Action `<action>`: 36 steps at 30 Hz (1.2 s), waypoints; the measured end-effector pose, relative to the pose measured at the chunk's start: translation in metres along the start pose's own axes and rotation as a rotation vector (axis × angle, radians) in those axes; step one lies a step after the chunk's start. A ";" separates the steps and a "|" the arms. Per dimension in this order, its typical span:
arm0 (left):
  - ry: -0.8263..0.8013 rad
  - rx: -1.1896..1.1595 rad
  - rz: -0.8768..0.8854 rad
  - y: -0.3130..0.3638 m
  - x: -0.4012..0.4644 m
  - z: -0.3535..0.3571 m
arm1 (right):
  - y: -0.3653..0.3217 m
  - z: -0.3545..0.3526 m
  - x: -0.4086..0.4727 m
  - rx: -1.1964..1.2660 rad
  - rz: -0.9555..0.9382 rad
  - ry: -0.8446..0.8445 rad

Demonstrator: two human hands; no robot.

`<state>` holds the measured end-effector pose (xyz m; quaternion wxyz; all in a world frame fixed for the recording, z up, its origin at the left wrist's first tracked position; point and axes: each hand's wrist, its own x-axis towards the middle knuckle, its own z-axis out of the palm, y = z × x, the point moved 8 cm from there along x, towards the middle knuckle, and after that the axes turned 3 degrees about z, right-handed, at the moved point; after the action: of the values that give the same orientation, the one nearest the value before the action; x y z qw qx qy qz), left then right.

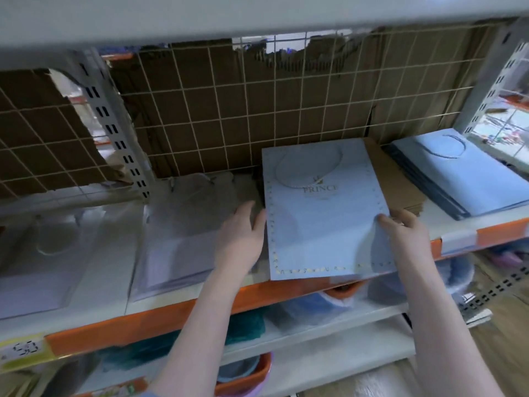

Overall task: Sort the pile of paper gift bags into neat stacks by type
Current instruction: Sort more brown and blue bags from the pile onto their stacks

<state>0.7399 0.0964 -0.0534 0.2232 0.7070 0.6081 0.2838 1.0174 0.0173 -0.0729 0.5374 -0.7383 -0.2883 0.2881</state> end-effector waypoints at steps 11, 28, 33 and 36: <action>0.143 -0.184 -0.060 0.174 0.038 0.154 | 0.003 -0.139 0.187 -0.208 -0.210 -0.040; 0.081 -0.009 -0.148 0.303 0.061 0.308 | 0.027 -0.245 0.337 -0.565 -0.340 -0.030; 0.068 -0.035 -0.207 0.296 0.066 0.327 | 0.032 -0.240 0.354 -0.644 -0.360 0.008; 0.065 -0.011 -0.218 0.292 0.066 0.335 | 0.034 -0.240 0.355 -0.671 -0.381 0.019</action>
<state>1.1861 0.1243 -0.0997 0.2367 0.6258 0.6869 0.2838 1.4352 0.1193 -0.0855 0.3124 -0.8089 -0.4937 0.0657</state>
